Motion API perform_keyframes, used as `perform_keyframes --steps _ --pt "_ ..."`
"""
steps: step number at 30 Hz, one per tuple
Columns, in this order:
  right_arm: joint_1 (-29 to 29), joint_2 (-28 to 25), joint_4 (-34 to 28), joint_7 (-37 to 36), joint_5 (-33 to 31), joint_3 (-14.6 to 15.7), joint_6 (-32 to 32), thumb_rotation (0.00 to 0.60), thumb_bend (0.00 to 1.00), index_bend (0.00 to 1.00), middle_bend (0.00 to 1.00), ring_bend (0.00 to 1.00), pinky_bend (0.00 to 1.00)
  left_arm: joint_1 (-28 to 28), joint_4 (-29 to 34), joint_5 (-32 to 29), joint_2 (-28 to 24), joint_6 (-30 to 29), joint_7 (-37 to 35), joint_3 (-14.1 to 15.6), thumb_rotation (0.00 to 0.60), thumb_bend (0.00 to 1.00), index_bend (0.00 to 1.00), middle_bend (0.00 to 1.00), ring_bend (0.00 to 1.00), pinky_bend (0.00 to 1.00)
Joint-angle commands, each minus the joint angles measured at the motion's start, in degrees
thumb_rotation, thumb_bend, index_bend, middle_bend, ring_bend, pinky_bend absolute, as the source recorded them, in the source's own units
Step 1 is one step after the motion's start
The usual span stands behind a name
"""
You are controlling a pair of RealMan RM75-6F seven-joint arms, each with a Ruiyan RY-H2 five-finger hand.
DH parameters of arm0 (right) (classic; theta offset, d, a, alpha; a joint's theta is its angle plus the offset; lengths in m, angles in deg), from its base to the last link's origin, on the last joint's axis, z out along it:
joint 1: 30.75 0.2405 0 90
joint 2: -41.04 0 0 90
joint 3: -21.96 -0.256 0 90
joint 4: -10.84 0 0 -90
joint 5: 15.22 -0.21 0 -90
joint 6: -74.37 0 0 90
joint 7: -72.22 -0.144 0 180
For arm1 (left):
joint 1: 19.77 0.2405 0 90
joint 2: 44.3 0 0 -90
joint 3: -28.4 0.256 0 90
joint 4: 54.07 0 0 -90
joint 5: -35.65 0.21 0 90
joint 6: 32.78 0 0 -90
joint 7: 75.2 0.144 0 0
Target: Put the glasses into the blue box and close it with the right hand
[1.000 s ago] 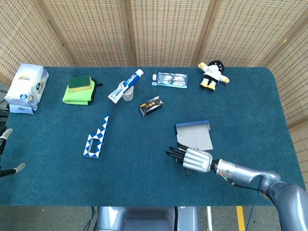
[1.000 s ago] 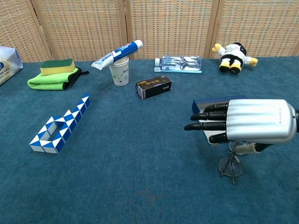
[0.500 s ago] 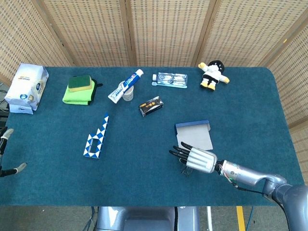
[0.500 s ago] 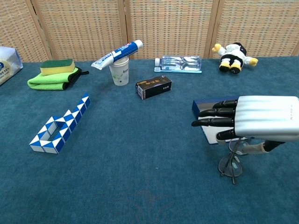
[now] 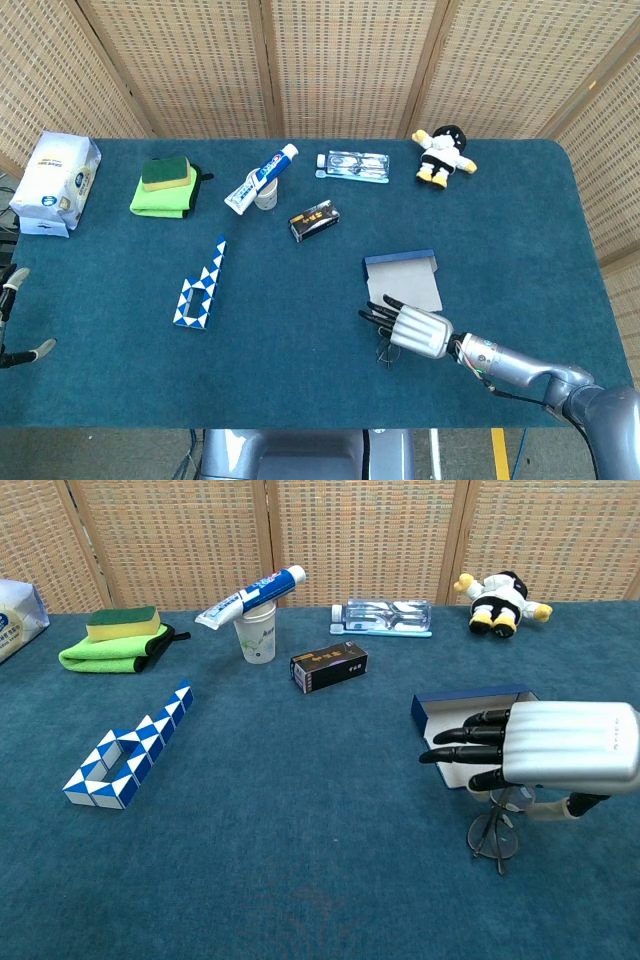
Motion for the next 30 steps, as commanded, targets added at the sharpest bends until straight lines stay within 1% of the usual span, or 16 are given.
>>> perform_keyframes --steps 1,4,6,11,13,24,28,30 --pt "-0.01 0.27 0.18 -0.23 0.07 0.02 0.05 0.6 0.41 0.43 0.04 0.0 0.19 -0.05 0.01 -0.03 0.03 0.08 0.07 0.0 0.6 0.0 0.0 0.0 0.0 0.0" --pt "-0.05 0.62 0.39 -0.81 -0.01 -0.08 0.0 0.6 0.43 0.51 0.05 0.0 0.19 -0.06 0.05 -0.03 0.06 0.15 0.12 0.06 0.6 0.0 0.0 0.0 0.0 0.0" --pt "-0.1 0.88 0.69 -1.12 -0.04 -0.18 -0.17 0.6 0.44 0.53 0.05 0.0 0.19 -0.07 0.09 -0.11 0.06 0.17 0.14 0.02 0.6 0.0 0.0 0.0 0.0 0.0" --pt "-0.25 1.31 1.17 -2.06 -0.21 -0.37 -0.56 0.6 0.51 0.55 0.06 0.0 0.19 -0.13 0.1 -0.26 0.09 0.28 0.2 -0.02 0.6 0.0 0.0 0.0 0.0 0.0" --pt "-0.3 1.36 1.14 -2.55 -0.37 -0.45 -0.62 0.6 0.51 0.57 0.06 0.0 0.19 -0.14 0.14 -0.27 0.08 0.3 0.28 -0.02 0.6 0.0 0.0 0.0 0.0 0.0" --pt "-0.61 0.57 0.07 -4.45 -1.24 -1.15 -1.65 0.6 0.52 0.59 0.07 0.0 0.2 -0.27 0.21 -0.3 0.07 0.58 0.28 0.04 0.6 0.0 0.0 0.0 0.0 0.0" --pt "-0.8 -0.68 -1.43 -5.34 -2.48 -2.06 -1.98 0.6 0.52 0.59 0.07 0.0 0.2 -0.3 0.2 -0.38 -0.01 0.66 0.18 0.0 0.6 0.0 0.0 0.0 0.0 0.0" --pt "-1.03 -1.55 -2.42 -5.49 -3.64 -3.08 -2.33 0.6 0.52 0.59 0.07 0.0 0.2 -0.31 0.17 -0.35 -0.04 0.73 0.05 0.03 0.6 0.0 0.0 0.0 0.0 0.0"
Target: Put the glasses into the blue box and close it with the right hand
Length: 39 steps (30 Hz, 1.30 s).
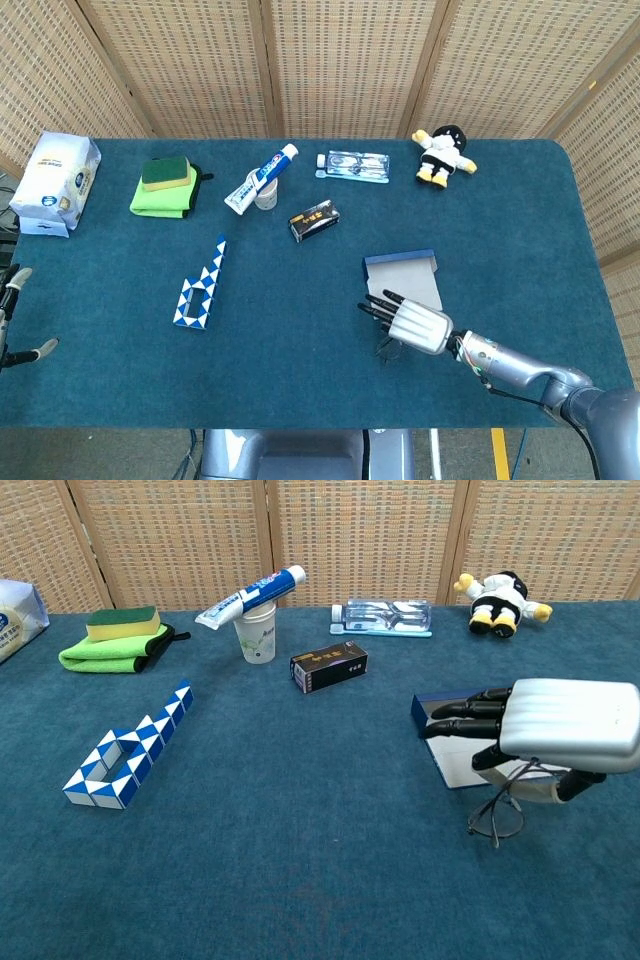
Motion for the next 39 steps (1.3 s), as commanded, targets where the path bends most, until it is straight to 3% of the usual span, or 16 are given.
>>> perform_keyframes --steps 1,6,7,11,16,27,39 --pt "-0.38 -1.19 -1.37 -0.35 -1.66 -1.45 -0.45 0.6 0.52 0.59 0.07 0.0 0.2 0.0 -0.01 0.04 -0.05 0.03 -0.12 0.03 0.6 0.0 0.0 0.0 0.0 0.0" --pt "-0.52 -1.89 -2.5 -1.6 -5.67 -4.45 1.17 0.6 0.53 0.6 0.09 0.0 0.22 0.14 0.26 0.82 -0.28 -0.43 -0.45 0.23 0.6 0.0 0.0 0.0 0.0 0.0" --pt "-0.37 -1.41 -3.09 -3.45 -9.19 -6.57 3.82 0.6 0.53 0.6 0.08 0.0 0.22 0.23 0.32 1.38 -0.38 -0.77 -0.56 0.38 0.6 0.0 0.0 0.0 0.0 0.0" --pt "0.61 -0.24 -4.07 -3.2 -13.72 -9.67 8.77 0.6 0.53 0.6 0.09 0.0 0.21 0.41 0.21 1.89 -0.5 -1.09 -1.01 0.58 0.6 0.0 0.0 0.0 0.0 0.0" --pt "1.43 1.19 -4.8 -0.82 -16.78 -11.76 12.71 0.6 0.53 0.6 0.09 0.0 0.22 0.54 0.09 2.0 -0.66 -1.29 -1.64 0.59 0.6 0.0 0.0 0.0 0.0 0.0" --pt "1.56 2.74 -3.8 1.24 -18.31 -12.46 15.18 0.6 0.53 0.6 0.08 0.0 0.22 0.47 -0.36 1.67 -0.85 -0.78 -2.65 0.56 0.6 0.0 0.0 0.0 0.0 0.0" --pt "1.21 6.6 4.68 3.03 -19.33 -12.15 17.88 0.6 0.53 0.6 0.08 0.0 0.22 0.37 -0.49 1.35 -0.67 -0.6 -2.42 0.44 0.6 0.0 0.0 0.0 0.0 0.0"
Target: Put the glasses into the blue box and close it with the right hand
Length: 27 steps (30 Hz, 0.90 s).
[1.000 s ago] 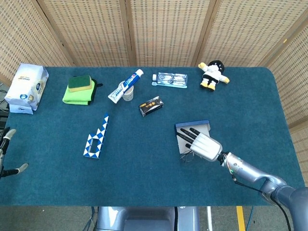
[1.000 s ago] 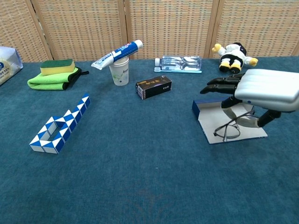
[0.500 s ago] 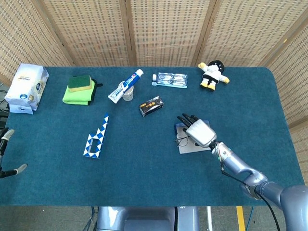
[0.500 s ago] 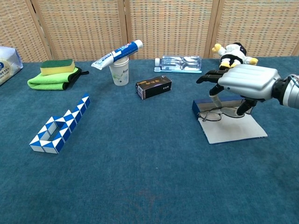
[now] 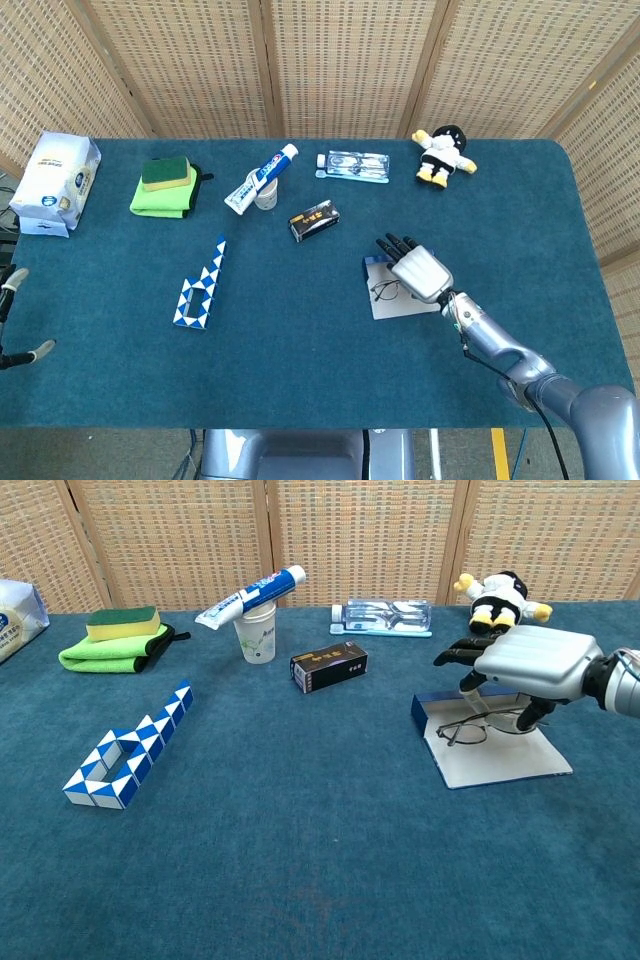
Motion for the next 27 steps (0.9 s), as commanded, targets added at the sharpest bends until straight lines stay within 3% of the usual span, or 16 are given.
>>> perform_keyframes --steps 1,22,27 --pt "-0.28 1.62 2.98 0.01 -0.9 -0.13 1.22 0.6 0.53 0.6 0.08 0.0 0.22 -0.05 -0.01 -0.15 0.04 0.07 0.07 -0.07 0.6 0.0 0.0 0.0 0.0 0.0" --pt "-0.18 5.03 9.59 0.01 -3.77 -1.9 3.97 0.6 0.52 0.6 0.08 0.0 0.22 -0.34 0.23 -0.64 0.17 0.79 0.65 -0.06 0.6 0.0 0.0 0.0 0.0 0.0" --pt "-0.31 4.91 9.17 -0.48 -3.69 -1.99 3.21 0.6 0.41 0.58 0.08 0.0 0.22 -0.32 0.27 -0.69 0.15 0.74 0.63 -0.08 0.6 0.0 0.0 0.0 0.0 0.0"
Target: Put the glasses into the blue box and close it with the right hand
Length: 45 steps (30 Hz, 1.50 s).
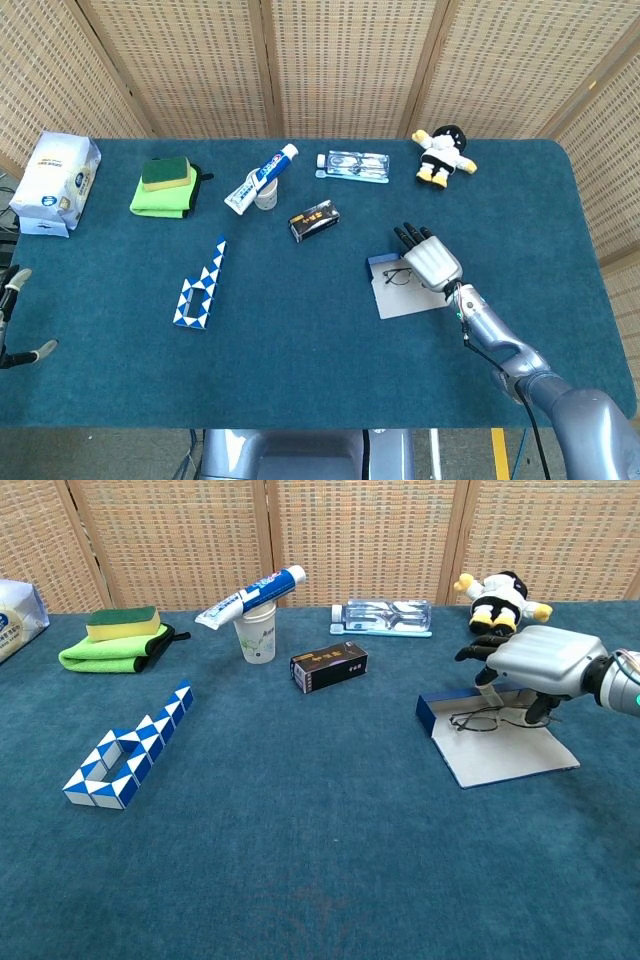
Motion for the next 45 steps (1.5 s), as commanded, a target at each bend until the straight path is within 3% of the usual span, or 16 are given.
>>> perform_keyframes --steps 1,6,10,15,21,25,31,45 --pt "-0.14 0.02 -0.11 -0.1 0.17 -0.04 -0.82 0.6 0.37 0.58 0.08 0.0 0.22 0.03 0.02 0.03 -0.01 -0.07 -0.03 0.01 0.6 0.0 0.0 0.0 0.0 0.0" --pt "-0.5 0.54 0.36 -0.25 0.7 -0.18 -3.32 0.6 0.26 0.57 0.08 0.0 0.24 0.07 0.01 0.08 0.01 -0.15 0.01 0.04 0.6 0.0 0.0 0.0 0.0 0.0" --pt "-0.68 1.08 1.08 -0.35 0.94 -0.32 -4.7 0.6 0.26 0.54 0.08 0.0 0.25 0.06 -0.03 0.08 0.05 -0.1 0.03 0.06 0.6 0.0 0.0 0.0 0.0 0.0" --pt "-0.9 1.1 1.11 -1.04 1.02 -0.79 -6.65 0.6 0.26 0.44 0.08 0.0 0.25 0.07 -0.06 0.1 0.03 -0.14 -0.01 0.06 0.6 0.0 0.0 0.0 0.0 0.0" --pt "-2.0 -1.89 -3.02 -3.18 1.67 -1.35 -11.71 0.6 0.26 0.36 0.08 0.0 0.25 -0.01 -0.02 0.08 -0.05 0.07 -0.12 0.07 0.6 0.0 0.0 0.0 0.0 0.0" --pt "-3.91 -5.37 -8.11 -3.53 3.58 0.4 -15.02 0.6 0.25 0.34 0.08 0.0 0.25 0.02 -0.1 0.41 -0.05 -0.1 -0.25 0.15 0.6 0.0 0.0 0.0 0.0 0.0" --pt "-6.5 -7.19 -11.04 -2.19 6.72 3.36 -18.76 0.6 0.23 0.28 0.07 0.0 0.25 -0.01 -0.13 0.68 0.04 -0.07 -0.02 0.32 0.6 0.0 0.0 0.0 0.0 0.0" --pt "-8.45 -1.27 -2.93 -1.66 11.68 7.15 -21.46 0.6 0.23 0.27 0.08 0.01 0.25 0.02 -0.04 0.67 0.45 -0.33 1.05 0.4 0.6 0.0 0.0 0.0 0.0 0.0"
